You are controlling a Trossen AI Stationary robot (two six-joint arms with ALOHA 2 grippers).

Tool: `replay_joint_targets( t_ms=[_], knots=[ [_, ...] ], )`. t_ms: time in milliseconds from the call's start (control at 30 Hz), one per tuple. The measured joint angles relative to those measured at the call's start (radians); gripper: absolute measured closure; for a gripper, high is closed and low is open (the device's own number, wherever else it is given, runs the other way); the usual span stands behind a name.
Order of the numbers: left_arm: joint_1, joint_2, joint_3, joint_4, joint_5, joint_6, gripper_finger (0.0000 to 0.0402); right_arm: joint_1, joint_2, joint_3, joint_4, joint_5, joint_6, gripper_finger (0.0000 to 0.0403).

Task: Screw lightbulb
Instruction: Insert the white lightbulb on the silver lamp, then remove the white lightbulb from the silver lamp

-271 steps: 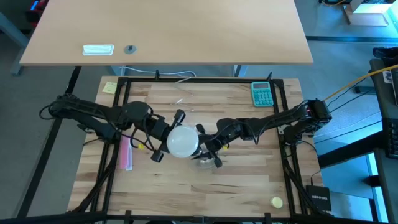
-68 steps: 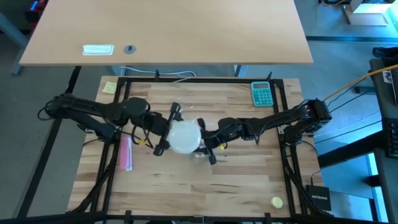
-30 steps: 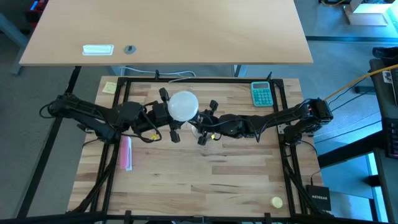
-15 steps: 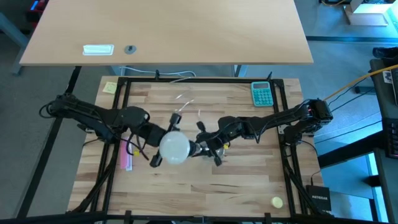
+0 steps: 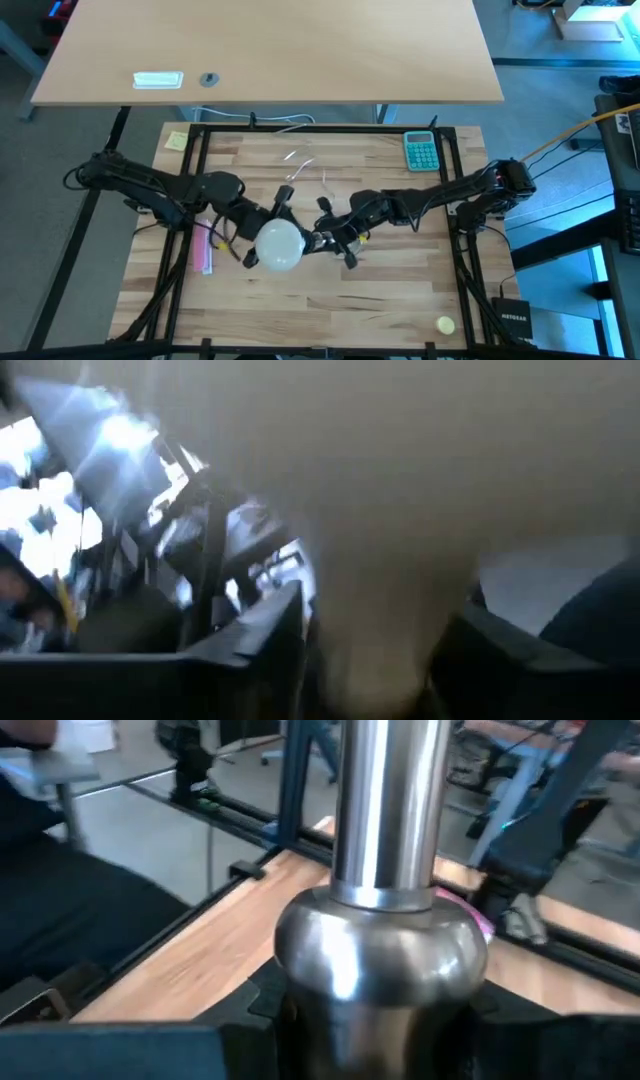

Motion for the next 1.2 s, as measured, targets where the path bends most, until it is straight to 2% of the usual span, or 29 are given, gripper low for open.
replay_joint_targets(
  t_ms=[133,233,367,500,567,700,900,1000,1133,1200],
  knots=[
    [-0.014,-0.019,-0.002,-0.016,-0.088,-0.045,0.0134,0.002,-0.003,0.004,0.006,0.103,-0.004,0.0266],
    [-0.042,-0.054,-0.001,-0.048,-0.187,-0.049,0.0099,0.002,-0.017,0.004,0.0,0.179,0.001,0.0266],
    [-0.076,-0.107,0.0,-0.166,-0.326,-0.107,0.0084,0.001,-0.048,0.004,-0.002,0.269,0.004,0.0266],
    [-0.086,-0.133,-0.001,-0.34,-0.518,-0.245,0.0086,0.0,-0.059,0.004,0.005,0.341,0.008,0.0266],
    [-0.085,-0.134,-0.032,-0.382,-0.572,-0.291,0.0093,0.0,-0.052,-0.001,0.045,0.378,0.008,0.0266],
    [-0.085,-0.136,-0.154,-0.267,-0.579,-0.351,0.0106,-0.001,0.009,-0.062,0.238,0.391,0.022,0.0266],
    [-0.084,-0.136,-0.354,-0.038,-0.577,-0.355,0.0123,-0.001,0.147,-0.128,0.515,0.399,0.104,0.0266],
    [-0.079,-0.136,-0.405,0.006,-0.578,-0.367,0.0129,-0.001,0.214,-0.131,0.57,0.412,0.123,0.0266],
    [-0.076,-0.137,-0.42,0.0,-0.583,-0.389,0.0138,-0.002,0.229,-0.129,0.563,0.412,0.119,0.0266],
    [-0.076,-0.138,-0.42,-0.01,-0.585,-0.397,0.0142,-0.002,0.228,-0.129,0.551,0.413,0.113,0.025]
  ],
)
